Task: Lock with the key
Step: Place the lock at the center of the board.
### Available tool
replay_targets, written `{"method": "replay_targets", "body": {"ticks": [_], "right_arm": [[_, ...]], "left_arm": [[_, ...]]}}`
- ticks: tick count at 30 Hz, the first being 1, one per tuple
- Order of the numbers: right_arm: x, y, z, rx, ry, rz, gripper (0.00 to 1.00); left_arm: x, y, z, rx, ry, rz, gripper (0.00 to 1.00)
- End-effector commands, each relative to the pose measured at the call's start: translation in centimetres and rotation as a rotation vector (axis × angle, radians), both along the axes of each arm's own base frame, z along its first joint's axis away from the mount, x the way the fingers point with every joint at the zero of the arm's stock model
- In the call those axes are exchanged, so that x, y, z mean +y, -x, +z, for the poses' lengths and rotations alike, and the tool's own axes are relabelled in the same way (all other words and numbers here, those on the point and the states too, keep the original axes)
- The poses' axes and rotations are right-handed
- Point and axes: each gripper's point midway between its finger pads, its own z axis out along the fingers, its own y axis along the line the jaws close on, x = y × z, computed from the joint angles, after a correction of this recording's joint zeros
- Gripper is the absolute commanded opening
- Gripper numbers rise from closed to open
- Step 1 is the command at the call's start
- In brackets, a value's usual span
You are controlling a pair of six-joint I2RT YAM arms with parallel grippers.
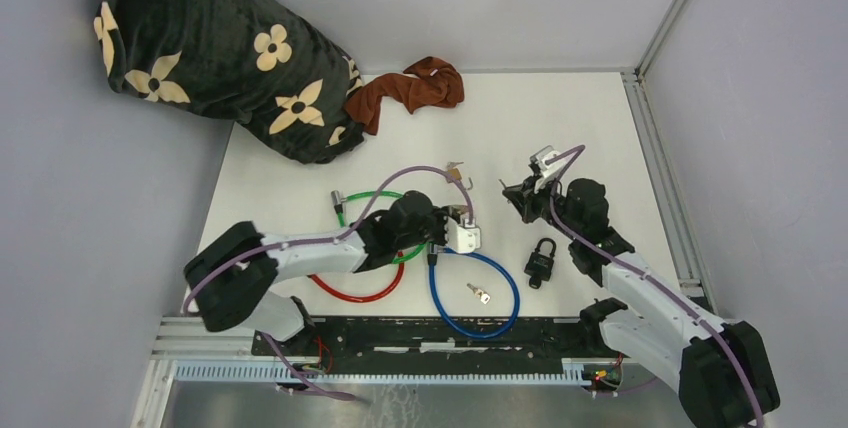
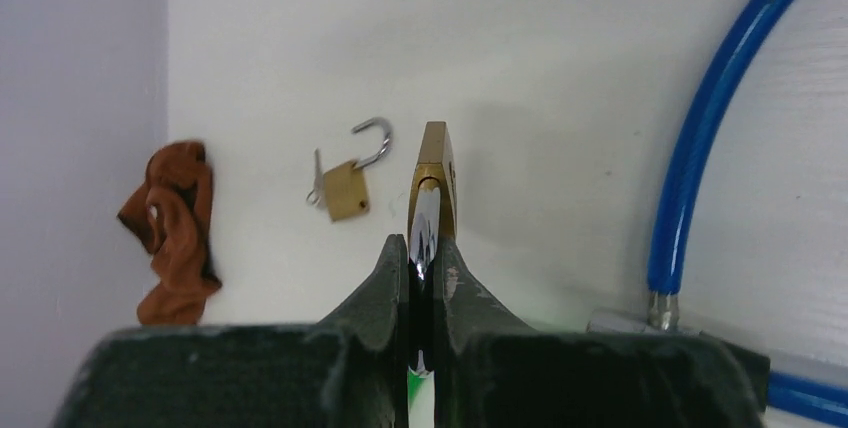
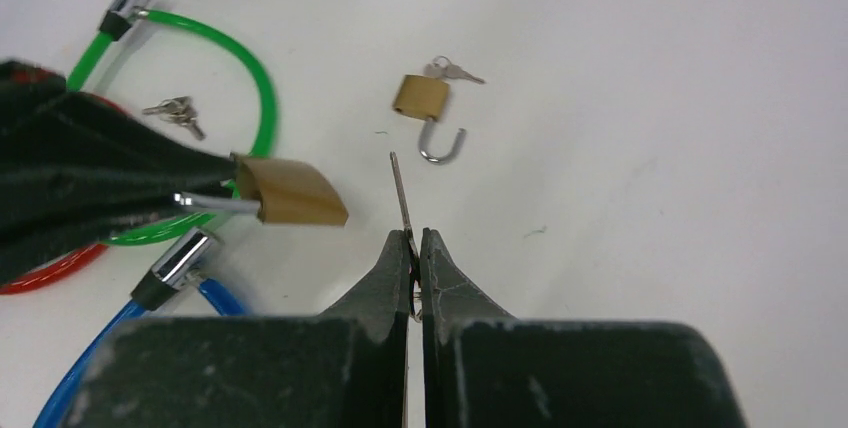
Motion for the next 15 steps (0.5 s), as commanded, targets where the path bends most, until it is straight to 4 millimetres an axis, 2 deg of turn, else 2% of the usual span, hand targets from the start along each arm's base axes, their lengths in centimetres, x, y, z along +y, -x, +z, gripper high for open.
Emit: {"method": "replay_targets", "body": {"ticks": [1,4,7,9,12,15], "right_arm": [[-2.3,-0.4,-2.0,0.071,-0.004,-0.091,0.00],[-1.8,0.5,-3.9,0.134,-0.007,-0.041,0.00],[-0.4,1.8,-6.1,0.239,-0.009,0.055,0.00],[0.2,2.3,-7.4,0.303,-0.011,0.091,0.00],[0.5,2.4,-8.7,0.364,0.004,0.113,0.00],[-0.4,2.0,-10.0,0.401,0.055,0.066,0.01]], "left_arm": [[-5.8,-2.3,3.9,-0.241,0.066,-0.132,0.02],[-6.8,-1.4,1.3,-0.167,0.023,-0.149,0.02],[-6.3,0.4,-1.8,-0.095,-0.044,-0.174,0.02],[-5.9,0.8,-3.3,-0.075,-0.076,-0.184,0.04],[-5.9,1.8,-4.6,-0.023,-0.097,-0.213,0.21],[-6.0,3.3,-5.7,0.046,-0.122,-0.235,0.39]]}}
